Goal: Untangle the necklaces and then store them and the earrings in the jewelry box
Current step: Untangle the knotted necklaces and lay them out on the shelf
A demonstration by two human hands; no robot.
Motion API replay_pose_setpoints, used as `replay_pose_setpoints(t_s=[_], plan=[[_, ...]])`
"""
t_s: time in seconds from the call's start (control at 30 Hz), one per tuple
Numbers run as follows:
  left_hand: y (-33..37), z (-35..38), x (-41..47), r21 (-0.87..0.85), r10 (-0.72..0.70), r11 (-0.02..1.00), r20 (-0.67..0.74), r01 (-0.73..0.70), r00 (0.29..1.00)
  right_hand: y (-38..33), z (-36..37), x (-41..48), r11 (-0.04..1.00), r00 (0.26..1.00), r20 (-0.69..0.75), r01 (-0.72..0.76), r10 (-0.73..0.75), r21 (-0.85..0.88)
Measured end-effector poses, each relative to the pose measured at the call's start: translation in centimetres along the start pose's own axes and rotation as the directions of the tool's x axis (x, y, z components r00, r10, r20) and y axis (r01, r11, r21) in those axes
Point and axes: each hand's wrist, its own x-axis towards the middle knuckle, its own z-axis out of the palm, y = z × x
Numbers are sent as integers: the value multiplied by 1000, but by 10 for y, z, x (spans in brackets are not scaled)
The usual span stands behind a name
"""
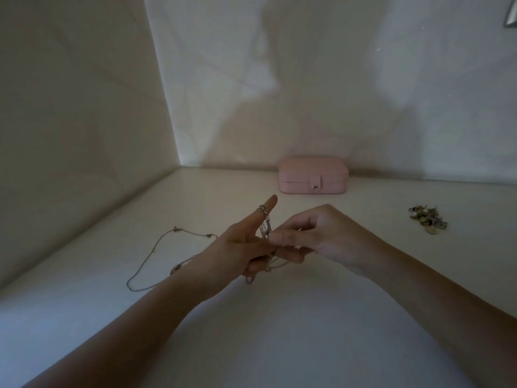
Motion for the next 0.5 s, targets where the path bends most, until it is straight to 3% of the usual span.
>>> replay_pose_setpoints(t_s=[0.33, 0.5], plan=[[3, -8, -1, 13, -15, 1000, 59, 14, 998, 1, -5, 6, 951, 994, -12, -99, 107, 294], [13, -13, -3, -277, 9, 961, 95, 18, 995, -6, -13, 8, 688, 993, 30, -101, 115, 719]])
